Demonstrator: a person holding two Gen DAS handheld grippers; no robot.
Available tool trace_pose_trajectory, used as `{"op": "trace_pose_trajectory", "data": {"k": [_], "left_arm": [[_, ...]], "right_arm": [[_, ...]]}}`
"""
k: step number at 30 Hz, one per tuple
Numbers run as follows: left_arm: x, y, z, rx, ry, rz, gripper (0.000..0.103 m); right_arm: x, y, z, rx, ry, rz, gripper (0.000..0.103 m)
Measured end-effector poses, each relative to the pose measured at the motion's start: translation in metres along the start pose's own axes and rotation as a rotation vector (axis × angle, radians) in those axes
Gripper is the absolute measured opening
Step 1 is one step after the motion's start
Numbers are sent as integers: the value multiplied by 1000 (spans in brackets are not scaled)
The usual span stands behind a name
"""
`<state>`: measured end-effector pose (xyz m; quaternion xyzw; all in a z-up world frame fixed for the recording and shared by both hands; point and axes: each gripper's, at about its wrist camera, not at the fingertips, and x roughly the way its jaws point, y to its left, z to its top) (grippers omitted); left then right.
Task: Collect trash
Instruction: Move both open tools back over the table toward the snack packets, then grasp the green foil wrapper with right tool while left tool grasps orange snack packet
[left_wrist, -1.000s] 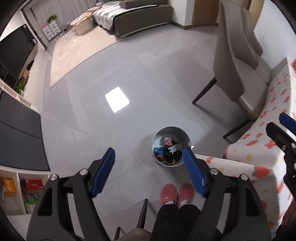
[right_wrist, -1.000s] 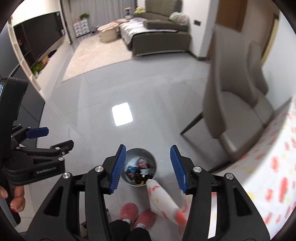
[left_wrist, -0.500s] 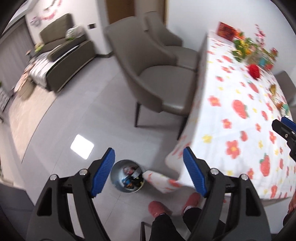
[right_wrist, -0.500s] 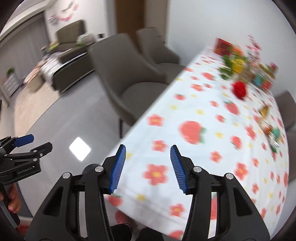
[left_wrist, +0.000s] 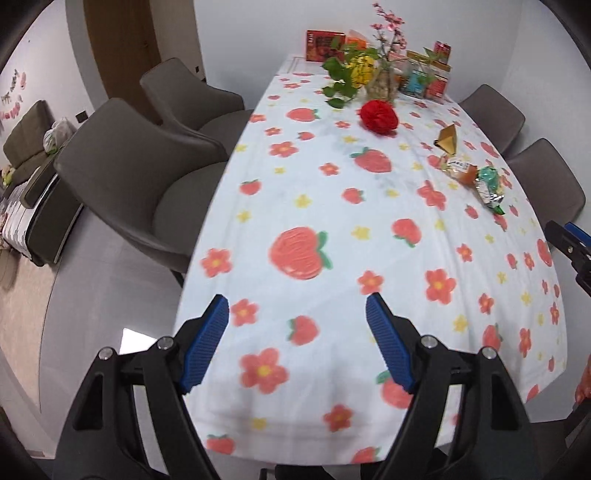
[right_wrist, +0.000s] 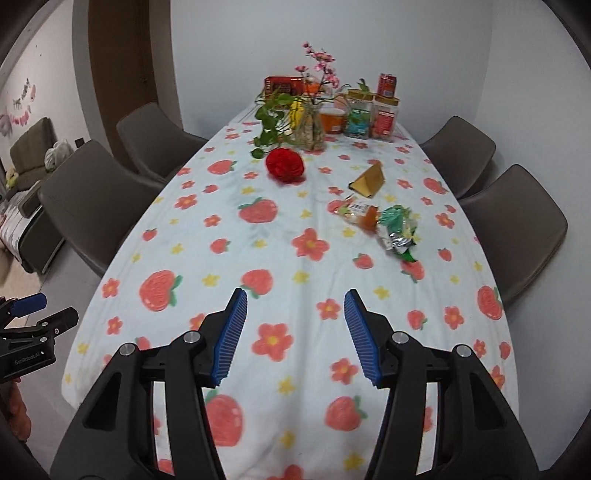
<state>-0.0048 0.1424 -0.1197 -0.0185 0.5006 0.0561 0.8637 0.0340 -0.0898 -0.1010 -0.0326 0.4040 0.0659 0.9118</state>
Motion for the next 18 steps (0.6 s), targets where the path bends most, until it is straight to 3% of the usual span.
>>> {"op": "trace_pose_trajectory", "data": {"k": [8, 18], "left_arm": [[37, -127, 49, 44, -17, -45, 77], [95, -203, 87, 112, 21, -68, 77]], "right_arm": [[52, -101, 37, -37, 6, -18, 53], [123, -145, 54, -46, 42, -17, 53]]}}
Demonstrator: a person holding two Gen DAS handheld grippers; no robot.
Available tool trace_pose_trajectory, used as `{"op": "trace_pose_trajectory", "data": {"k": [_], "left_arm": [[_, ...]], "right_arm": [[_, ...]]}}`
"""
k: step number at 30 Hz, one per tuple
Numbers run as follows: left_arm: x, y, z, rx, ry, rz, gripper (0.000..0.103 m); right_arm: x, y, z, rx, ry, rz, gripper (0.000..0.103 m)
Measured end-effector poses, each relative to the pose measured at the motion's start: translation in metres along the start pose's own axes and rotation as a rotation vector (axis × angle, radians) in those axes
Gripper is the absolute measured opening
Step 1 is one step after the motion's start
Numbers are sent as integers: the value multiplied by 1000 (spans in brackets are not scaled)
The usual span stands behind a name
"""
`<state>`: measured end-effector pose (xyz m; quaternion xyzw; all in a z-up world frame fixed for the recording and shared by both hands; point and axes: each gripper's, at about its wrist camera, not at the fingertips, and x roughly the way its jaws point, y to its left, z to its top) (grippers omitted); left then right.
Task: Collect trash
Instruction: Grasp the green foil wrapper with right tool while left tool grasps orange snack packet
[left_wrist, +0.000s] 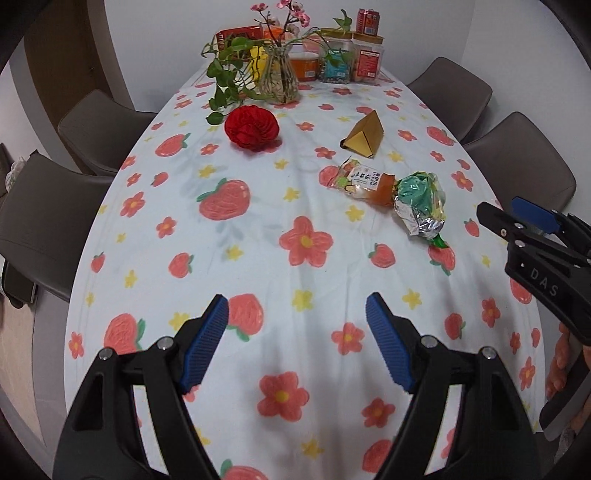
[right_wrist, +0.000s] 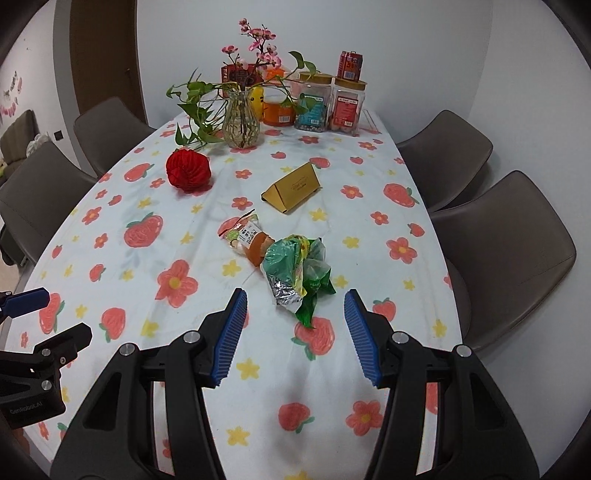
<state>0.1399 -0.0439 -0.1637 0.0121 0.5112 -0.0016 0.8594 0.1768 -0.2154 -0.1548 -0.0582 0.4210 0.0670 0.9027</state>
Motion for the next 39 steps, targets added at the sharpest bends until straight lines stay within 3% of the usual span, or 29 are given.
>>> {"op": "trace_pose_trajectory", "data": {"k": [12, 14, 15, 17, 18, 19, 36, 37, 39], "left_arm": [[68, -33, 37, 35, 58, -26, 77], [75, -39, 44, 50, 61, -28, 77], [78, -42, 47, 56, 62, -28, 77], [84, -46, 54, 65, 65, -34, 77], [87, -49, 58, 69, 67, -37, 77], [90, -50, 61, 71, 68, -38, 77], [149, -81, 124, 74, 55, -82, 77], [154, -81, 124, 64, 61, -86, 74], [167, -80, 123, 51, 93, -102, 41]], "right_arm": [[70, -19, 11, 26, 62, -3, 53], [80, -23, 11, 34, 81, 8, 49], [84, -24, 10, 35, 92, 20, 43], [92, -26, 10, 32, 115, 52, 21], [94, -26, 11, 32, 120, 61, 4], [96, -27, 12, 32, 125, 67, 2], [124, -52, 58, 39, 58, 47, 0], [125, -52, 58, 40, 59, 48, 0], [127, -52, 57, 38, 61, 50, 0]]}}
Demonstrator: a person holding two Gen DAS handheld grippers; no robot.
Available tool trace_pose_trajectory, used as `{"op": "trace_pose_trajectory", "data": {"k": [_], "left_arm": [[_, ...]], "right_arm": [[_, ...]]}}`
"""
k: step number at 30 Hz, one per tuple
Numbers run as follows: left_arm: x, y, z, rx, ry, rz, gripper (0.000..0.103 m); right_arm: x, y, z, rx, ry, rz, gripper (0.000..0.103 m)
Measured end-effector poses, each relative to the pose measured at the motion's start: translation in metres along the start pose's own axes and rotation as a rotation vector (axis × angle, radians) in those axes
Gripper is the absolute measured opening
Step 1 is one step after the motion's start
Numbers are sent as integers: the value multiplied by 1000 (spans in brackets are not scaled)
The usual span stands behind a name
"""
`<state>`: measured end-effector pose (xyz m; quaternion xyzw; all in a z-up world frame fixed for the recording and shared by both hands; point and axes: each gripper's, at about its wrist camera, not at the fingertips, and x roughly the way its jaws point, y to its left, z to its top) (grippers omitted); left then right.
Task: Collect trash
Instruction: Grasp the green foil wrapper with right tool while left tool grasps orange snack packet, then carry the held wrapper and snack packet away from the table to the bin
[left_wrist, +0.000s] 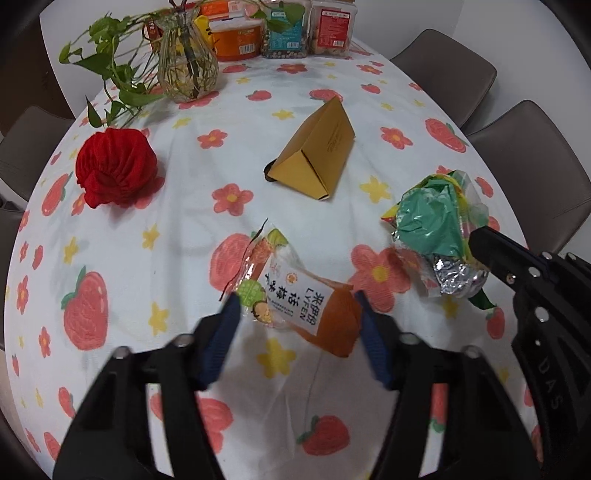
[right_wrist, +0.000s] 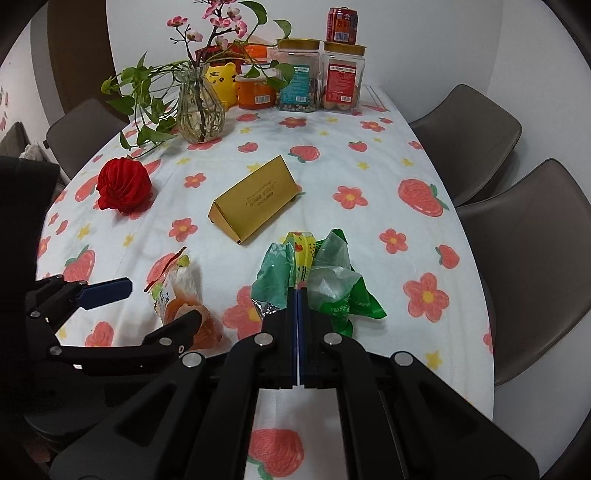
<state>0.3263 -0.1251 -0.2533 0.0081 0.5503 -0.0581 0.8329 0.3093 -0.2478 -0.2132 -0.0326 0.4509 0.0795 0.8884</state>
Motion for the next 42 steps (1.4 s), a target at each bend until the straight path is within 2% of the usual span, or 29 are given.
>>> {"op": "trace_pose_trajectory", "data": {"k": [2, 6, 8, 19, 31, 37, 42], "left_arm": [[6, 2, 0, -7, 8, -9, 38], [1, 1, 3, 2, -7, -21, 19], [-4, 3, 4, 0, -14, -26, 14], [-66, 24, -23, -32, -80, 18, 14], [-140, 83, -114, -203, -116, 113, 14], [-174, 130, -170, -334, -130, 192, 14], [-205, 179, -224, -463, -134, 265, 14]], "right_arm": [[2, 1, -2, -5, 5, 3, 0], [1, 5, -4, -12, 8, 10, 0], [-2, 7, -5, -13, 9, 15, 0], [-44, 27, -13, -46, -31, 46, 0], [-107, 95, -48, -174, -78, 171, 0], [-127, 154, -68, -284, -89, 271, 0], [-147, 221, -87, -400, -88, 370, 0]]}}
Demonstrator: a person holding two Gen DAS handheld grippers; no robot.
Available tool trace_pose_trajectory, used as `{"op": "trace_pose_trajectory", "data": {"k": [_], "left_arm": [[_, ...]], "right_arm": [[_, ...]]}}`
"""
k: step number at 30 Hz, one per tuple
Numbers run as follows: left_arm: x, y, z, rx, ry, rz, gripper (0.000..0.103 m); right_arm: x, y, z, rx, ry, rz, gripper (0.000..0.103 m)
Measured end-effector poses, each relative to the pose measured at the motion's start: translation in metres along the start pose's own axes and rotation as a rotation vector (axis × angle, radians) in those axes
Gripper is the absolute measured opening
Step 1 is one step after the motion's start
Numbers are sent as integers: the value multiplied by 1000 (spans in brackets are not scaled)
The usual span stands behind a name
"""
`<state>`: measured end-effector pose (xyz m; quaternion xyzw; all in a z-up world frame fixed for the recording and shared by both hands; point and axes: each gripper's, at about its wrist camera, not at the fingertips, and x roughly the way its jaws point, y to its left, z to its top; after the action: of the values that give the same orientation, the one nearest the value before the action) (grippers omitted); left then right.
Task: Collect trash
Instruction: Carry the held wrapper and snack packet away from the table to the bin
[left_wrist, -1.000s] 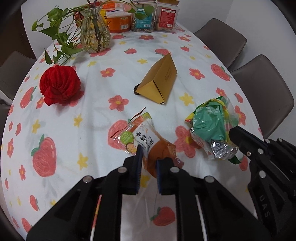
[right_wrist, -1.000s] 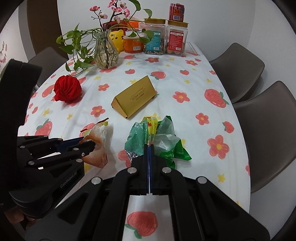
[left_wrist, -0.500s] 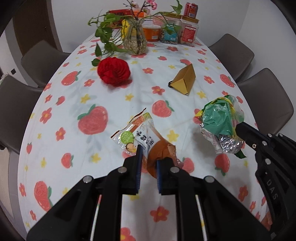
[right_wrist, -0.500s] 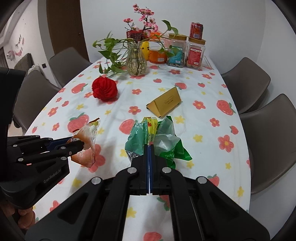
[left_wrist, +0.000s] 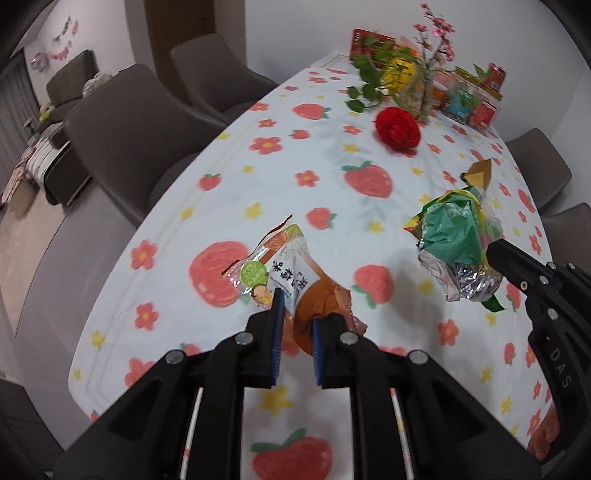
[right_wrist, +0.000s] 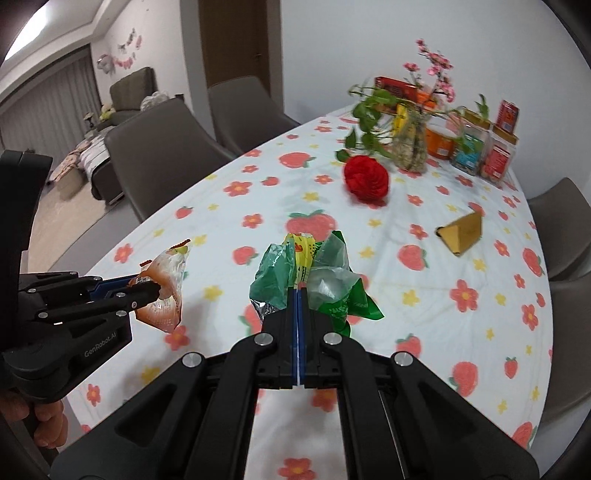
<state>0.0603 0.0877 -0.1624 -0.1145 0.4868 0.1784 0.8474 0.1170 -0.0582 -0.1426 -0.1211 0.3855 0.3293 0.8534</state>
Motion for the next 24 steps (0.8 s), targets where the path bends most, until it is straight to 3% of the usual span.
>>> {"op": "trace_pose_trajectory", "data": {"k": [7, 13, 19, 24], "left_arm": [[-33, 121, -34, -191, -23, 133, 14], [-68, 239, -76, -332, -51, 262, 14], [-101, 349, -122, -453, -57, 396, 14], [-115, 426, -161, -548, -36, 475, 14]], "right_arm": [[7, 123, 15, -177, -6, 135, 0], [14, 250, 20, -287, -6, 222, 0], [24, 389, 10, -384, 11, 311, 0], [32, 479, 0, -445, 25, 370, 0]]}}
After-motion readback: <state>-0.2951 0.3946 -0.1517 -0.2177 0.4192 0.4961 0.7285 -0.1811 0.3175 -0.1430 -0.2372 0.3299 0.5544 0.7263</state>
